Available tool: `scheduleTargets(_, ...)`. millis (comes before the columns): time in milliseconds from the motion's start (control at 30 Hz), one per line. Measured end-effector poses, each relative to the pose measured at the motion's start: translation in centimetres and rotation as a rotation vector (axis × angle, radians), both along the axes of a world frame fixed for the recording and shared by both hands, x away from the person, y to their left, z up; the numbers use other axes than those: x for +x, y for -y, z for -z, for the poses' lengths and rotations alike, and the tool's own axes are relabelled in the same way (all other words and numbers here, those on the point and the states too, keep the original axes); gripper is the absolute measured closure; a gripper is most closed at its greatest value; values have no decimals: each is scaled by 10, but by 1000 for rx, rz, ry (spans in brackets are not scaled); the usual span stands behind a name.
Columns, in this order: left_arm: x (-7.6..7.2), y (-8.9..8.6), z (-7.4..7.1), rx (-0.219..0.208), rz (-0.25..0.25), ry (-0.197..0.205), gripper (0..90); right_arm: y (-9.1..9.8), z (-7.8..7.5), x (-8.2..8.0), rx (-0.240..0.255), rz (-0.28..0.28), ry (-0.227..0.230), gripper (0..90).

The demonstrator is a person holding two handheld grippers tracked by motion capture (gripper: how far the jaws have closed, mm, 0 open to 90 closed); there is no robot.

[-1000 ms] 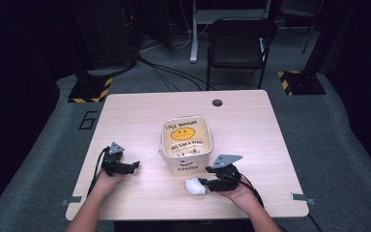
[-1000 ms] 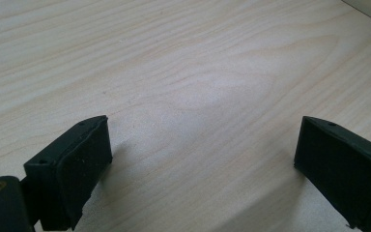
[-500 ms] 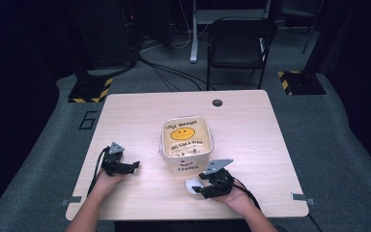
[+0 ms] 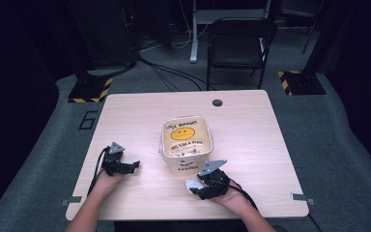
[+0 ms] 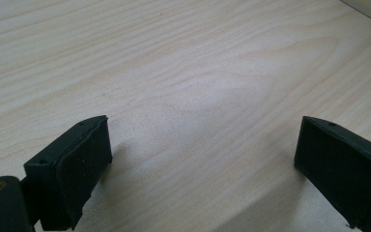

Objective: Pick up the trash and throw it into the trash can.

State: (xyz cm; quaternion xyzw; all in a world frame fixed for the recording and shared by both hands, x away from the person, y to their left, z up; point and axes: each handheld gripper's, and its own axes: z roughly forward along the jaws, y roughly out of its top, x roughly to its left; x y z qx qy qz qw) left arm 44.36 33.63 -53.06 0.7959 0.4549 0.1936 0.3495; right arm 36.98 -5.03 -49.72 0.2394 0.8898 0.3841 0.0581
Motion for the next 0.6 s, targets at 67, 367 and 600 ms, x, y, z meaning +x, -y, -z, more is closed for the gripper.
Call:
scheduleTargets(67,0,0,0,-2,1,1,59,-1,1,0,0,5,-4,383)
scheduleTargets(367,0,-1,0,6,7,4,59,-2,3,0,-22,-26,-1,545)
scheduleTargets(600,0,0,0,4,5,4,59,4,-3,1,4,0,-15,545)
